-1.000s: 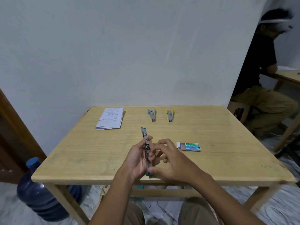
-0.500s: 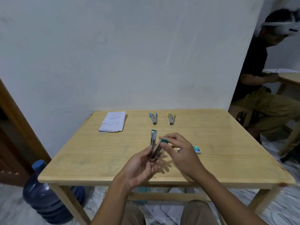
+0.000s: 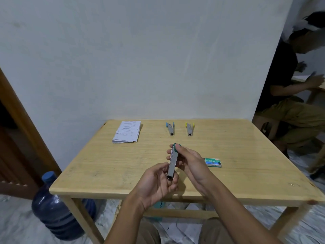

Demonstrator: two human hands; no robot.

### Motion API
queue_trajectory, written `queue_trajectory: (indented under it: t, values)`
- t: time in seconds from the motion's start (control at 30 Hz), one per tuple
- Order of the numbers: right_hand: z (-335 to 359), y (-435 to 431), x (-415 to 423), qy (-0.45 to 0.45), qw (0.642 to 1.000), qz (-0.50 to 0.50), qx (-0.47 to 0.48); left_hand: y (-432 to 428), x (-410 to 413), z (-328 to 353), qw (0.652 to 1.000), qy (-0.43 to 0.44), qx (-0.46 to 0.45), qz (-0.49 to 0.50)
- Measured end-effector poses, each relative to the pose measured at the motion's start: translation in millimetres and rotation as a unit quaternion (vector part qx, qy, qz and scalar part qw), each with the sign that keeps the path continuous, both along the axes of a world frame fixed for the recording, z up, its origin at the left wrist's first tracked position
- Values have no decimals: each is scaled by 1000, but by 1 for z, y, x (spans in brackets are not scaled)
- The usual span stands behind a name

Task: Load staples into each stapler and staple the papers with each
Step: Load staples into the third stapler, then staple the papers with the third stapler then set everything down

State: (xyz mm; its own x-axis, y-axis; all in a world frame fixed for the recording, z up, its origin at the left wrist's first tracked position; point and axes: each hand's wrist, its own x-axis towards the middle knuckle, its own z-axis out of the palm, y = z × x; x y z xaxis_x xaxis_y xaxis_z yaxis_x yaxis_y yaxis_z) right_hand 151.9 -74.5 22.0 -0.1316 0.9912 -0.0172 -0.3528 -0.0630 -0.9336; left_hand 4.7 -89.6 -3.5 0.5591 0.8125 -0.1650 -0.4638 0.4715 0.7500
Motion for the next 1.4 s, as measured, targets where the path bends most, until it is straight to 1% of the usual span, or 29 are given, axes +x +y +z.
queue_trajectory:
  t: [0.27,0.37,0.43,0.47,0.53,0.6,0.63,0.7,0.77,0.83,0.87,0.97,1.07,1.1,1.2,1.27,1.33,1.4]
  values:
    - [3,5,-11,-48,999,6,3,7,-11,6,997,79,19,2]
    - [3,6,-15,-65,998,-7,12,14,-17,9,985,167,31,13]
    - [5,8,-16,-85,996,-26,14,23,-23,11,964,246,55,85]
    - [7,10,-16,-97,995,-35,12,31,-28,12,939,302,80,142]
    - [10,14,-15,-113,992,-48,8,52,-41,10,868,400,121,268]
    - [14,18,-14,-128,990,-52,4,80,-56,3,805,436,135,380]
    - [15,23,-15,-139,989,-50,2,96,-64,-1,771,462,136,417]
    - [18,27,-14,-159,986,-48,0,122,-78,-6,707,536,124,445]
    - [20,36,-15,-173,984,-46,0,149,-92,-6,648,609,97,448]
    - [23,43,-15,-181,982,-49,1,171,-102,-5,612,659,76,431]
    - [24,47,-15,-181,982,-52,0,183,-107,-7,604,679,66,412]
    - [25,54,-12,-170,983,-62,-4,210,-117,-6,595,730,55,330]
    - [23,58,-8,-152,986,-72,-11,231,-125,-4,599,744,44,292]
    - [21,59,-7,-147,986,-74,-15,237,-129,-3,609,738,34,288]
    - [14,60,-3,-150,985,-77,-23,250,-143,-2,668,693,7,270]
    - [9,61,-1,-154,985,-79,-27,252,-151,2,702,658,2,274]
    - [7,62,0,-154,984,-80,-30,248,-158,3,725,623,3,294]
    - [6,62,-1,-151,985,-81,-31,237,-162,7,746,586,27,314]
